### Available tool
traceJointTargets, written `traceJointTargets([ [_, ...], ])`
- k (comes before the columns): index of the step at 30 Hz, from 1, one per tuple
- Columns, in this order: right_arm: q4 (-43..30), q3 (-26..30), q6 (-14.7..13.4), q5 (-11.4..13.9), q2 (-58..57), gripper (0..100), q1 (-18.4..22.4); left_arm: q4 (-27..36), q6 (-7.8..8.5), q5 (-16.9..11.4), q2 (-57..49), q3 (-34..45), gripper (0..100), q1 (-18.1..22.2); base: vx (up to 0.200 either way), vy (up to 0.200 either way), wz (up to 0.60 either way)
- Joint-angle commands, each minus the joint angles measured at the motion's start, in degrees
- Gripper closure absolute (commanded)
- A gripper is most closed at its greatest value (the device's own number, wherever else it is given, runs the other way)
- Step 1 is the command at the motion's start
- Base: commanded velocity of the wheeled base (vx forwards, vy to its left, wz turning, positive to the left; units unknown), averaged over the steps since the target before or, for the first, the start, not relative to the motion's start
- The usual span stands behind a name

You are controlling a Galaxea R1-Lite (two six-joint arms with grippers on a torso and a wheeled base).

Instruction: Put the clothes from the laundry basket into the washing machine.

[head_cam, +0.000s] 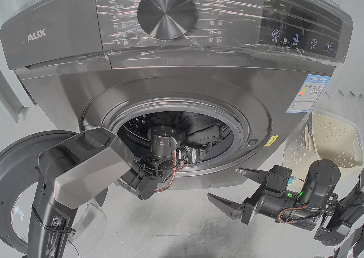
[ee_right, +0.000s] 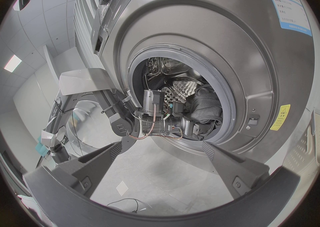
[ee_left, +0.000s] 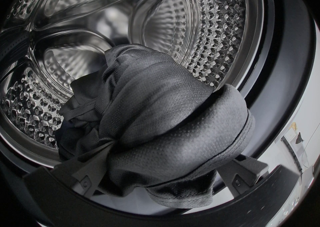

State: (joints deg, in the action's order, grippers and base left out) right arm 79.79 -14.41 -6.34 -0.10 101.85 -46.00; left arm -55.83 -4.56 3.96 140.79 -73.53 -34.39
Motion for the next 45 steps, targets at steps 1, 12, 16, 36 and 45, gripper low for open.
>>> traceJointTargets([
  [1, 0.11, -0.09, 0.01, 0.01, 0.1, 0, -0.15, -0.07, 0.69, -0.01, 1.42, -0.82, 100, 0.2, 0.0, 0.0, 0.0],
  [12, 0.11, -0.18, 0.01, 0.01, 0.19, 0, -0.15, -0.24, -0.27, 4.39, 3.62, -16.55, 100, 2.66, 0.0, 0.0, 0.0],
  [16, 0.11, -0.27, 0.01, 0.01, 0.45, 0, -0.24, -0.68, -0.36, 7.46, 6.78, -25.17, 100, 3.89, 0.0, 0.0, 0.0],
  [36, 1.16, -0.09, 0.01, 0.01, 0.72, 0, -0.15, -0.86, -0.1, 10.19, 6.16, -20.25, 0, 4.68, 0.0, 0.0, 0.0],
  [45, 1.16, 0.0, 0.01, 0.01, 0.8, 0, -0.15, -1.65, 0.25, 9.22, 0.1, -8.2, 0, 4.33, 0.0, 0.0, 0.0],
])
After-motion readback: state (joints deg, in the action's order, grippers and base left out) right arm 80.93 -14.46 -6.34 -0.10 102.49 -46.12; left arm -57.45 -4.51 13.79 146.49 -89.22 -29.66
